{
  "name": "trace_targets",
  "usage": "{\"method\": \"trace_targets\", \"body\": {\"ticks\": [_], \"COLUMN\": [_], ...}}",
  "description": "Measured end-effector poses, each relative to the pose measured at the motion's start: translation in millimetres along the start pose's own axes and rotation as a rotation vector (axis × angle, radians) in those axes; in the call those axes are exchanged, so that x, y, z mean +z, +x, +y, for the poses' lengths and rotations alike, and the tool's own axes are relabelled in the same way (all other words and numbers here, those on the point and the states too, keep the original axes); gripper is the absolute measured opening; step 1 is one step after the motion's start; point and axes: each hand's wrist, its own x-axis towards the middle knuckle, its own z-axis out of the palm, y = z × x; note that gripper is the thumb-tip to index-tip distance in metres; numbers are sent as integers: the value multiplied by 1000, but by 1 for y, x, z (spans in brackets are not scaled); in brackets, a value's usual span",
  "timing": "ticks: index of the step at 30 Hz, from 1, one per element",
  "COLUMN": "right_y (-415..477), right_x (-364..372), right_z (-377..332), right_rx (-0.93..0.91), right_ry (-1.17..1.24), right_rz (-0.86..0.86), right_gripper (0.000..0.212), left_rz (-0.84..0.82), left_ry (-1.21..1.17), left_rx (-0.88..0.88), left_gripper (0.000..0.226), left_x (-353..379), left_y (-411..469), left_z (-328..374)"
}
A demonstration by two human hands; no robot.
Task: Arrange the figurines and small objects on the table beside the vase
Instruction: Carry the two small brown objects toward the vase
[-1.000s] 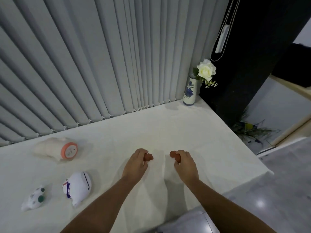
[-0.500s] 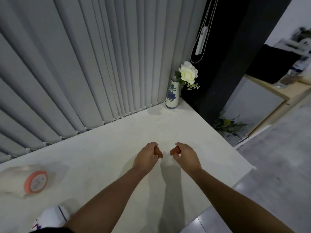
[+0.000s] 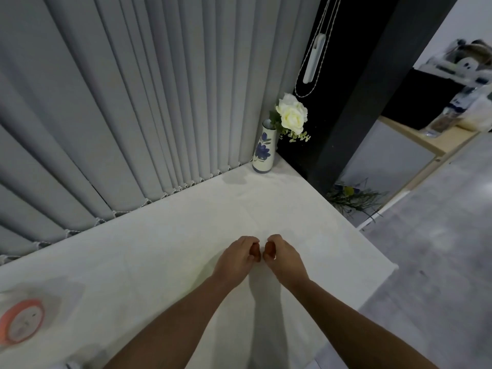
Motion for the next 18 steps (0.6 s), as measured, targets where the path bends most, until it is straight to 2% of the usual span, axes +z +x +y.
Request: {"method": "trace_targets", "body": {"ticks": [12,18], "right_y": [-11,-17], "right_x": [-5,-10], "right_z": [-3,0], "right_rx": [23,14], "right_ry": [48,-16], "right_rz": [-9,-39], "right_gripper": [16,39], "left_rz": [-60,-14], "left_ry": [14,131], "left_rx": [-43,-76], "left_gripper": [45,49], "left_x": [4,-2], "left_y": [-5,-11], "left_z": [5,10]}}
